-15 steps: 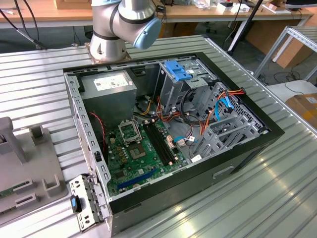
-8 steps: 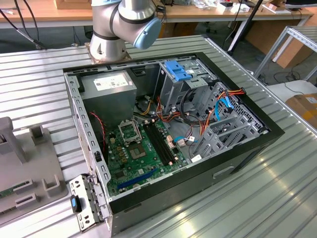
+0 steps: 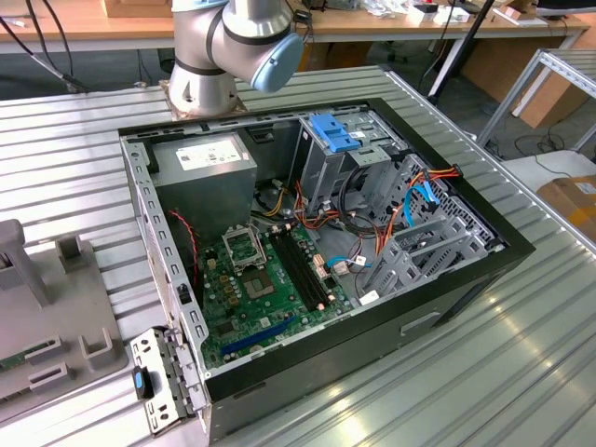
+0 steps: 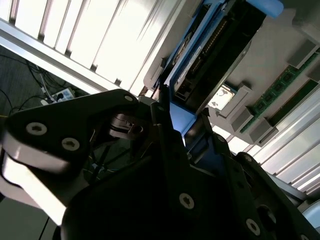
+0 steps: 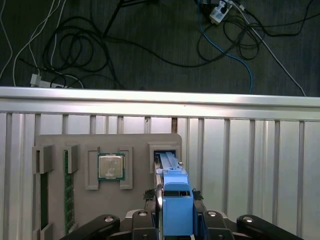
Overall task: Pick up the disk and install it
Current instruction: 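Pick up the disk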
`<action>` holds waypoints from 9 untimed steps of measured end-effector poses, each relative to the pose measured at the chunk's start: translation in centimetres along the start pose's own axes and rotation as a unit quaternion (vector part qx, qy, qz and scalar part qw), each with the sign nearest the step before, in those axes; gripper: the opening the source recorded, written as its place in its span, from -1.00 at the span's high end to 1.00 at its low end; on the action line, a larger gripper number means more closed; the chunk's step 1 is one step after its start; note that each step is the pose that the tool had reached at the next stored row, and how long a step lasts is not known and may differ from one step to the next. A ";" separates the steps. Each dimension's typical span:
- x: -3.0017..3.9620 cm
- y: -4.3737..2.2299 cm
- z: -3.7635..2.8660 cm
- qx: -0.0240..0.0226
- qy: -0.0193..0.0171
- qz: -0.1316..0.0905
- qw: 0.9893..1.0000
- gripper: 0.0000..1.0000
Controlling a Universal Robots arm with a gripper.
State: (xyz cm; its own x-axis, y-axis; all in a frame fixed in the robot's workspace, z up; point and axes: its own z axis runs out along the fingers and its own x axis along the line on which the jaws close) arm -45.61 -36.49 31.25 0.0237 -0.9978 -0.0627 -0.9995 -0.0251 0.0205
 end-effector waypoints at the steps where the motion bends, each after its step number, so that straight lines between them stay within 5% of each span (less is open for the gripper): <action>1: 0.00 0.00 0.00 0.000 0.000 0.000 1.000 0.26; 9: -0.01 0.00 -0.12 0.000 0.000 0.000 1.000 0.26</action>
State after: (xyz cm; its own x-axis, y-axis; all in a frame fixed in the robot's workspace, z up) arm -45.61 -36.49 31.37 0.0240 -0.9977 -0.0627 -0.9995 -0.0253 0.0204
